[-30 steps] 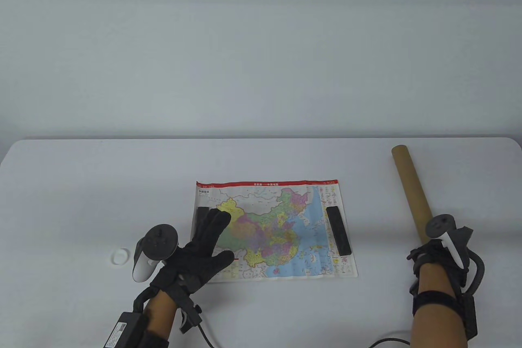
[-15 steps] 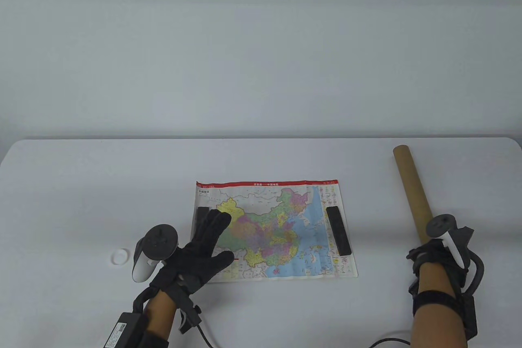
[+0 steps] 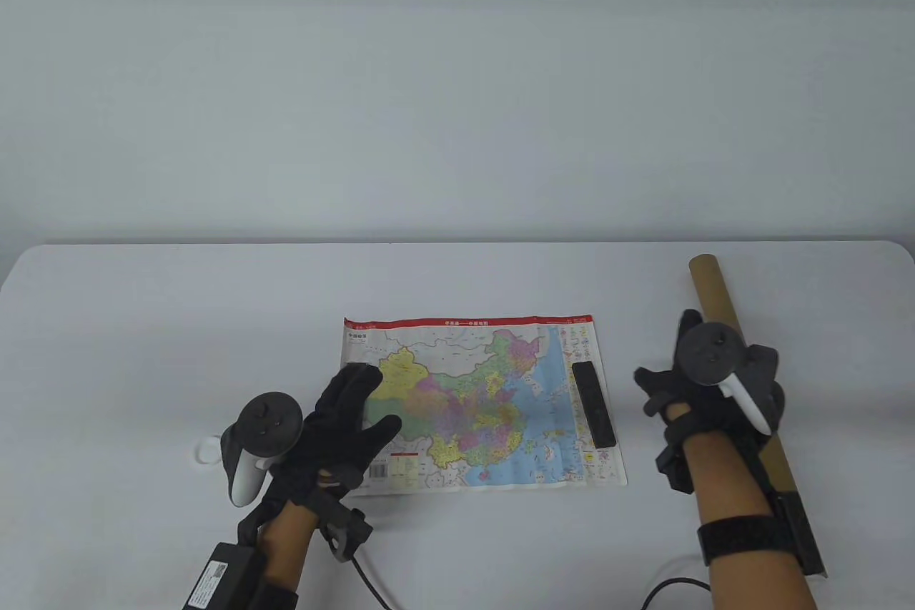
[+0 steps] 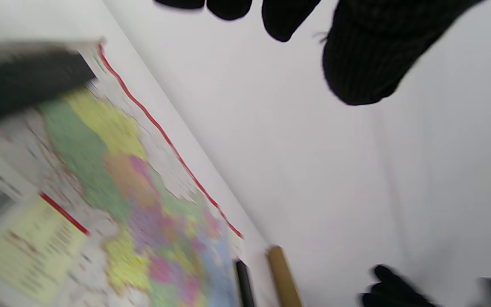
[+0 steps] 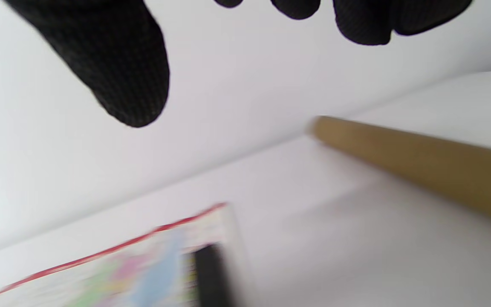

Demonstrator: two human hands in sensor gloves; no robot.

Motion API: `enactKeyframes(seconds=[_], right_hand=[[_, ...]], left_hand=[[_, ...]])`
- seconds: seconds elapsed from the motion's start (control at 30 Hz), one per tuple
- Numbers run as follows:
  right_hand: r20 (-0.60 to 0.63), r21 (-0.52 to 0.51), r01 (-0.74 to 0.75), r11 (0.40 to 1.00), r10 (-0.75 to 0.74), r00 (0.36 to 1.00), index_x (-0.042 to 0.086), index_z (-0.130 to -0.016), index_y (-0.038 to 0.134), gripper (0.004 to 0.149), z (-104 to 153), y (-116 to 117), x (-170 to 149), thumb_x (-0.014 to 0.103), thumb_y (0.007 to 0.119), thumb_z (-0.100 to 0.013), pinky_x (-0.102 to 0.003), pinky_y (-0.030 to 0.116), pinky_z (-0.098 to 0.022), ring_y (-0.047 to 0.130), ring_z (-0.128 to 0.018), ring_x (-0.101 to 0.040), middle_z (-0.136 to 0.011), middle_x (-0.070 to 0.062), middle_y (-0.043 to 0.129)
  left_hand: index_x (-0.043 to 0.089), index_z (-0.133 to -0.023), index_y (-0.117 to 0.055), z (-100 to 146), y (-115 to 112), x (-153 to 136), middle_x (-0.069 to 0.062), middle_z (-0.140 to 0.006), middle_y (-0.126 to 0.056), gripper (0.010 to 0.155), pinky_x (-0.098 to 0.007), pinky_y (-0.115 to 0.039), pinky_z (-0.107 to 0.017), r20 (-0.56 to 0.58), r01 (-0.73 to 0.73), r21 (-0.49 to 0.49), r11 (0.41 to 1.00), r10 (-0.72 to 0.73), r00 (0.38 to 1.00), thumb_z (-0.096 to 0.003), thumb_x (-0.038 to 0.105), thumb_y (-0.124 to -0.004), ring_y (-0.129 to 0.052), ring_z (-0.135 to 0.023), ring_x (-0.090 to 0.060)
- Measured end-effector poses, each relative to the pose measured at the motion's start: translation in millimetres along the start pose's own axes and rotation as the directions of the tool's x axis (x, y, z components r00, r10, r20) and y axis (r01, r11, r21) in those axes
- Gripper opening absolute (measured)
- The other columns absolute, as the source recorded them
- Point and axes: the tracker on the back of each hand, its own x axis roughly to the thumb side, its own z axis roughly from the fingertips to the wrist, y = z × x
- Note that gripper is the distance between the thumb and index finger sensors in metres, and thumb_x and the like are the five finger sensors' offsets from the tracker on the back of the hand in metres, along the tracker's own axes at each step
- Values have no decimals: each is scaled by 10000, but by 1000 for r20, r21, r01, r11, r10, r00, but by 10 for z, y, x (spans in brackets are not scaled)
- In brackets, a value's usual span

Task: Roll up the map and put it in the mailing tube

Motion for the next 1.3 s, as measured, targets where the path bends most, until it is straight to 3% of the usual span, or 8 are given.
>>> enactKeyframes(seconds=[0.13, 0.3, 0.47, 0.57, 0.77, 0.97, 1.07, 1.3], right_hand=[[254, 139, -33, 990, -4, 967, 29, -1139, 368, 918, 134, 481, 859, 437, 907, -518, -756, 523, -585, 487, -921, -701, -1102, -342, 324], [391, 260, -14, 966, -92, 916, 67, -1141, 465, 832, 246, 1174, 1325, 431, 896, -529, -758, 504, -606, 461, -958, -677, -1127, -298, 368], [357, 399, -76, 914, -79, 931, 101, -1145, 462, 813, 241, 1791, 1394, 450, 871, -536, -772, 473, -596, 404, -949, -698, -1130, -306, 336], [364, 423, -122, 898, -45, 930, 126, -1151, 467, 791, 239, 1920, 1372, 466, 854, -551, -767, 481, -602, 398, -961, -686, -1136, -302, 324], [410, 419, -253, 872, 67, 910, 132, -1141, 497, 732, 288, 2066, 1389, 486, 796, -574, -759, 478, -595, 373, -969, -663, -1125, -324, 312], [409, 420, -257, 870, 71, 910, 132, -1139, 492, 721, 294, 2069, 1384, 483, 782, -581, -750, 482, -593, 368, -974, -653, -1126, -319, 310], [406, 422, -254, 870, 70, 911, 133, -1140, 487, 720, 299, 2067, 1382, 483, 776, -581, -748, 475, -593, 358, -974, -653, -1126, -318, 303], [409, 424, -267, 865, 81, 909, 133, -1143, 470, 715, 306, 2068, 1386, 477, 759, -587, -739, 476, -599, 351, -980, -645, -1130, -309, 289]], left_hand=[[322, -1048, -591, -89, -43, -56, -46, -1116, -561, 681, -487, -585, -786, -148, 182, 23, 983, -177, 973, -456, 487, -884, -686, -1012, -341], [278, -978, -741, -227, -165, -138, -63, -1003, -776, 571, -436, -745, -718, -287, 455, -24, 890, -442, 850, -452, 420, -910, -897, -867, -318], [321, -1019, -658, -384, -288, -235, -50, -1024, -750, 646, -442, -727, -727, -386, 607, -93, 789, -591, 708, -442, 473, -903, -876, -886, -316], [375, -1038, -614, -462, -357, -273, -34, -1062, -702, 683, -457, -693, -738, -426, 642, -125, 757, -625, 654, -435, 542, -886, -839, -912, -319], [425, -1044, -575, -608, -533, -343, 6, -1035, -742, 704, -424, -716, -720, -549, 746, -208, 632, -707, 446, -426, 606, -861, -864, -877, -262], [406, -1027, -611, -669, -519, -320, -36, -945, -826, 638, -384, -803, -644, -597, 738, -203, 644, -679, 428, -453, 483, -877, -934, -749, -272], [402, -1018, -635, -618, -419, -338, -57, -929, -835, 626, -389, -819, -615, -603, 692, -129, 711, -610, 514, -448, 460, -887, -961, -709, -288], [427, -1010, -651, -472, 22, -297, -63, -949, -810, 597, -401, -799, -627, -632, 667, -41, 744, -537, 559, -458, 445, -876, -939, -728, -287]])
